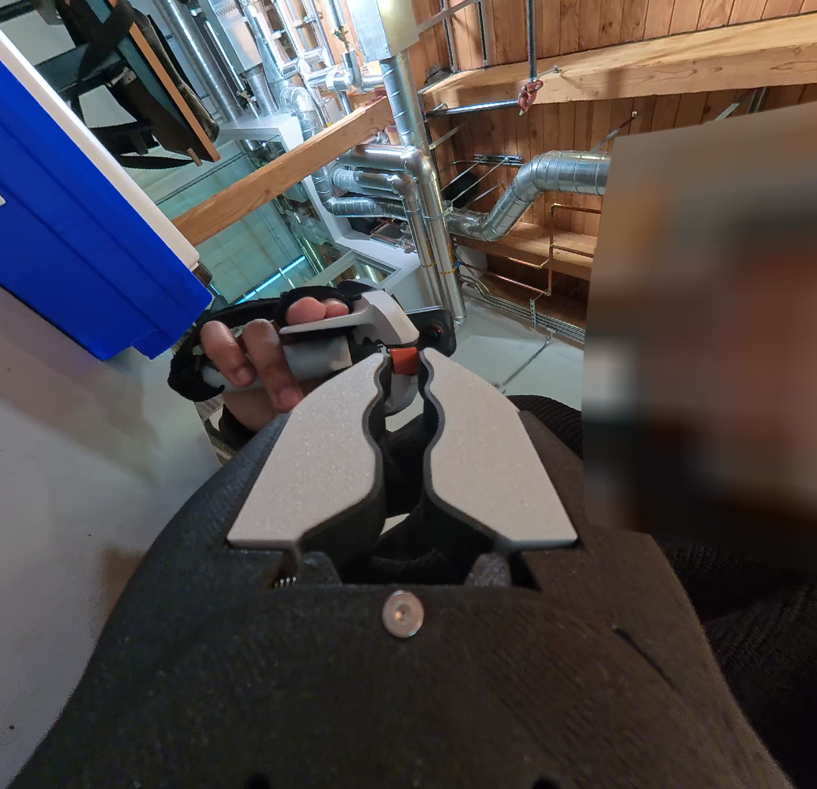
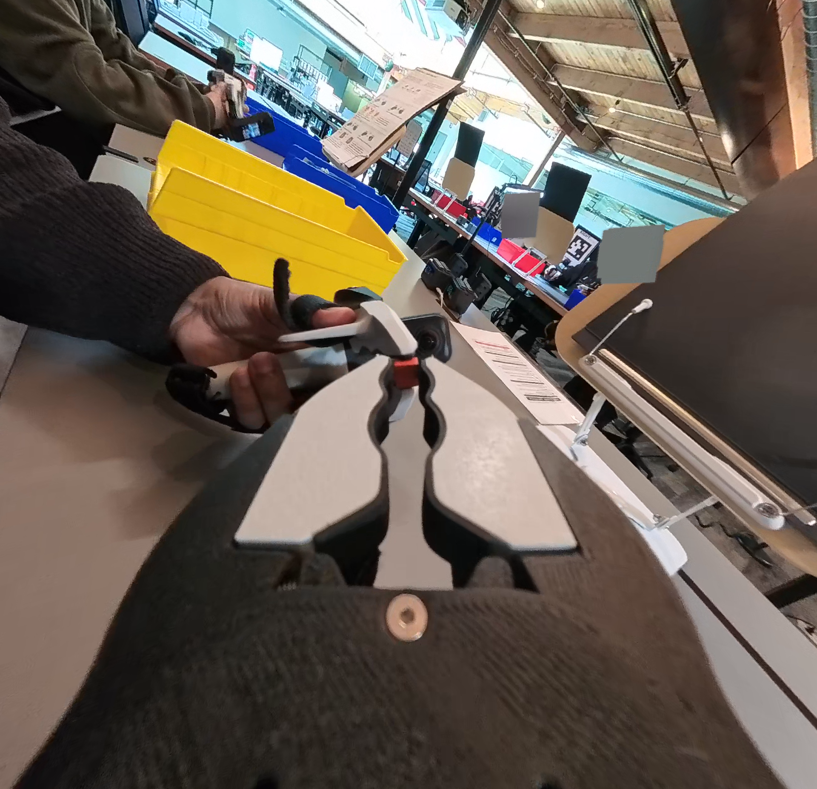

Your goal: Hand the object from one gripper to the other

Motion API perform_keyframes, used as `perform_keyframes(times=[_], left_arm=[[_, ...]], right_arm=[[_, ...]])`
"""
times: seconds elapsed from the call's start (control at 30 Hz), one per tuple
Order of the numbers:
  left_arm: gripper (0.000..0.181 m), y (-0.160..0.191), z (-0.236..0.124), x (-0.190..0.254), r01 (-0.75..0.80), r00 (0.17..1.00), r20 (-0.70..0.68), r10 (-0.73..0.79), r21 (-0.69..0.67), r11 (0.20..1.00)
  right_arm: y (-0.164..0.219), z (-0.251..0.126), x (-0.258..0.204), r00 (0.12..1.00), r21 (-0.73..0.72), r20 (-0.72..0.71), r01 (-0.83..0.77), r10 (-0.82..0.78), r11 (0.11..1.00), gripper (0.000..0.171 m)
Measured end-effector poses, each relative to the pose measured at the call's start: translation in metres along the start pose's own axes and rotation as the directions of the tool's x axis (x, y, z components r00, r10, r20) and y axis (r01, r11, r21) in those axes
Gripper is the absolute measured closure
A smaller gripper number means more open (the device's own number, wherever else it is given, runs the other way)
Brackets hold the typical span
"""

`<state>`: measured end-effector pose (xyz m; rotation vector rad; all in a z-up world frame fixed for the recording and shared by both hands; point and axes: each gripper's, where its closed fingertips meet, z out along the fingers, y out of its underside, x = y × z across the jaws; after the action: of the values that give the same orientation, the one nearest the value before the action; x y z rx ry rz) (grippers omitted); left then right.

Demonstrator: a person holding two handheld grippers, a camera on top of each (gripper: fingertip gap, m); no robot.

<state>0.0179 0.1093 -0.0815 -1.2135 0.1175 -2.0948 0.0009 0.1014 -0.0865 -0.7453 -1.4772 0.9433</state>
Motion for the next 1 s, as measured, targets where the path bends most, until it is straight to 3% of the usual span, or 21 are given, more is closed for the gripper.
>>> perform_keyframes(times=[0.03, 0.43, 0.63, 0.83, 1.0], left_arm=[[0.169, -0.001, 0.0, -0.001, -0.003, 1.0, 0.004, 0.003, 0.009, 1.0], [0.166, -0.009, -0.005, -0.006, -0.037, 0.998, 0.053, 0.034, 0.058, 0.998], [0.167, -0.013, -0.011, -0.016, -0.141, 0.974, 0.185, 0.132, 0.035, 0.989], [0.165, -0.009, -0.019, -0.038, -0.29, 0.855, 0.413, 0.313, -0.12, 0.95], [0.16, -0.01, -0.023, -0.046, -0.318, 0.804, 0.475, 0.358, -0.165, 0.934]], right_arm=[[0.001, 0.0, 0.001, 1.0, -0.007, -0.008, 0.004, -0.005, 1.0, 0.161], [0.003, -0.004, 0.012, 0.996, 0.006, -0.037, -0.082, 0.083, 0.997, 0.161], [0.02, 0.001, 0.01, 0.998, -0.122, -0.063, -0.003, -0.005, 0.993, 0.161], [0.042, 0.004, 0.011, 0.976, -0.32, -0.098, 0.155, -0.196, 0.935, 0.161], [0.054, 0.006, 0.009, 0.949, -0.42, -0.081, 0.245, -0.305, 0.874, 0.161]])
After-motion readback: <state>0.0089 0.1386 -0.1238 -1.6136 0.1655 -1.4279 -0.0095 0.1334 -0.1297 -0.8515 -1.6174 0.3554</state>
